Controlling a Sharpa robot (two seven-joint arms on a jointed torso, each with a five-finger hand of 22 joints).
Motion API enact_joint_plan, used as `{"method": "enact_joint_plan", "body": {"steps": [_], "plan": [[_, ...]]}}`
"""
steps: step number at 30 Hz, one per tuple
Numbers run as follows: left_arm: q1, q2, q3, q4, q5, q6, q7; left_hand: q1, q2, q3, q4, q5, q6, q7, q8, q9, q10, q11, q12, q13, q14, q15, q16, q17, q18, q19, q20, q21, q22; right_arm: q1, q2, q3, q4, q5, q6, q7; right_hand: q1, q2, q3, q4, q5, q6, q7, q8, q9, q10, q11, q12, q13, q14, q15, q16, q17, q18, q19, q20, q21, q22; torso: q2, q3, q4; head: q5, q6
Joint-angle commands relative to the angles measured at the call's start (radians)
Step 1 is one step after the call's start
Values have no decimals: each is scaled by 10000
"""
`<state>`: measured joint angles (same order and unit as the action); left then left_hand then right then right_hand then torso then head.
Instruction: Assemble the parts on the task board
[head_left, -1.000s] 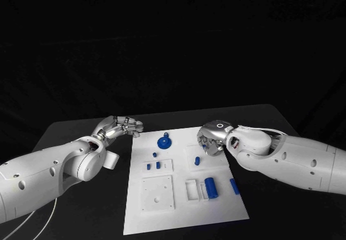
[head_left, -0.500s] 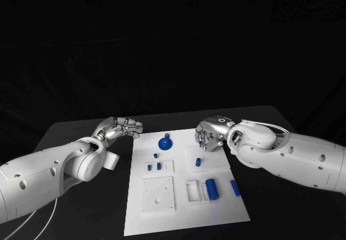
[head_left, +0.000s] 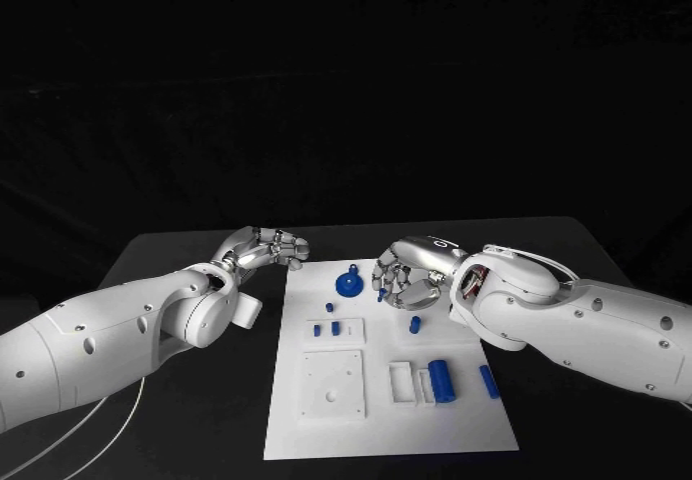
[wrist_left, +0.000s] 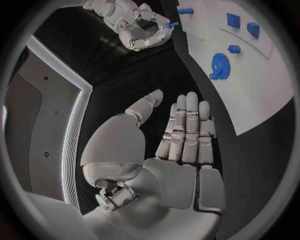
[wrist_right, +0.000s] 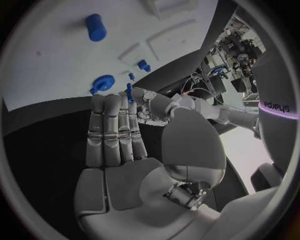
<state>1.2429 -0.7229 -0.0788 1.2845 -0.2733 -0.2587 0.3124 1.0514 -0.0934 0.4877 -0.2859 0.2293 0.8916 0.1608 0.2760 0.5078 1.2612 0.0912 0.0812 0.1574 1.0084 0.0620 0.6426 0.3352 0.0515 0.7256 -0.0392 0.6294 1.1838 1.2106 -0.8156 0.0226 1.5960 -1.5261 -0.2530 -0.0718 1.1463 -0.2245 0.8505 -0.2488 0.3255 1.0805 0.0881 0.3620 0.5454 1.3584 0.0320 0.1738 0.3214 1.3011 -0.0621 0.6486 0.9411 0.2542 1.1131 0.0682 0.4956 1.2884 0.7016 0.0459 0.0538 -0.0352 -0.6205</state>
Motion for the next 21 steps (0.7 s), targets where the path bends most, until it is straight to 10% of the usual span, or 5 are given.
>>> {"method": "enact_joint_plan", "body": {"steps": [1,11,21], "plan": [[6,46,6,-12,82,53,76,9,73,-15,-14,45,-79,-24,51,-12,21,67,-42,-14,62,33,-58,11,-104,-22,51,-64,10,-70,133,3,136,161,-337,387,41,156,-80,-17,79,-43,16,42,26,19,21,-34,-1,-29,-57,-59,17,76,35,-13,31,10,5,-11,-3,288,-64],[7,182,6,-226,105,-43,98,17,87,-12,-12,49,-74,-26,56,-11,30,64,-42,-14,69,31,-70,34,-104,-21,51,-70,16,-520,640,-66,180,-1361,-366,358,31,176,-125,-70,109,-44,15,36,55,26,19,-46,16,-21,-58,-74,32,76,37,-15,34,13,-14,-14,-16,965,-276],[9,174,6,-251,169,-110,116,23,92,-11,-13,51,-70,-28,60,-11,36,62,-43,-13,74,30,-78,50,-104,-20,50,-74,21,-1021,903,-229,210,-1956,-428,347,44,173,-136,-100,97,-35,10,36,71,37,15,-49,26,-11,-61,-77,42,76,45,-20,41,17,3,3,-25,1209,-431]]}}
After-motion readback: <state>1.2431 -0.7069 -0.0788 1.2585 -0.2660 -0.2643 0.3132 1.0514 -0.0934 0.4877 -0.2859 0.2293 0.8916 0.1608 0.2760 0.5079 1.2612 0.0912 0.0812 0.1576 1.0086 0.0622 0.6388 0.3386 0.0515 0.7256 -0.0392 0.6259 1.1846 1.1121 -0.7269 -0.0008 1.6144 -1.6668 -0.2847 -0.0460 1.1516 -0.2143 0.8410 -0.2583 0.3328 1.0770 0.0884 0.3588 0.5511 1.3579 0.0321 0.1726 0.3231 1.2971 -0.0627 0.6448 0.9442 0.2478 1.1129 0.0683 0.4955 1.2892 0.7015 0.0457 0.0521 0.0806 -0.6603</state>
